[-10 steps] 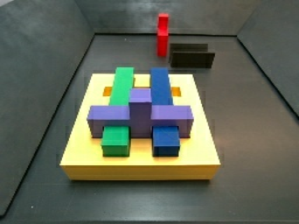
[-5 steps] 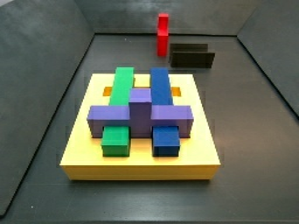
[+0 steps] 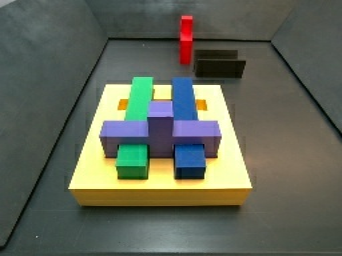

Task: Pick up the red object. Move up. Move to above the board. Insert the red object.
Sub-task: Pick up the red object.

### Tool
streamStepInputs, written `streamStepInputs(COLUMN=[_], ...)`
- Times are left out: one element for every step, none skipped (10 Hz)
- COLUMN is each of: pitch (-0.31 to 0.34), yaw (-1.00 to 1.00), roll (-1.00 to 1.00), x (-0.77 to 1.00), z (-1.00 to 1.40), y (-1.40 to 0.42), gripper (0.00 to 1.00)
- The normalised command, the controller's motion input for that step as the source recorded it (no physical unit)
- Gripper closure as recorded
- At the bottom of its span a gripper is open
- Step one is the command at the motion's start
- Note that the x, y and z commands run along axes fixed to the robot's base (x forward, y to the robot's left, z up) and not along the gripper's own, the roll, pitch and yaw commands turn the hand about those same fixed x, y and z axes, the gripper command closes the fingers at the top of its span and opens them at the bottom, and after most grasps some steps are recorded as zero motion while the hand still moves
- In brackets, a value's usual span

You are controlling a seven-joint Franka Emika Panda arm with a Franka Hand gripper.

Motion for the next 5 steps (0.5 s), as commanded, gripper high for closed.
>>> streamStepInputs(pitch=[0.000, -0.044, -0.061, 0.019, 0.007], yaw=[-0.93, -0.85, -0.82, -0.74, -0.60], roll=[-0.16, -0.24, -0.26, -0.32, -0.37], x=[0.14, 0.07, 0.04, 0.12, 0.00], z=[-0.05, -0.02, -0.02, -0.11, -0.15], y=[0.00, 0.00, -0.01, 0.00, 0.06], gripper=[0.00, 0.00, 0.00, 0.00, 0.00])
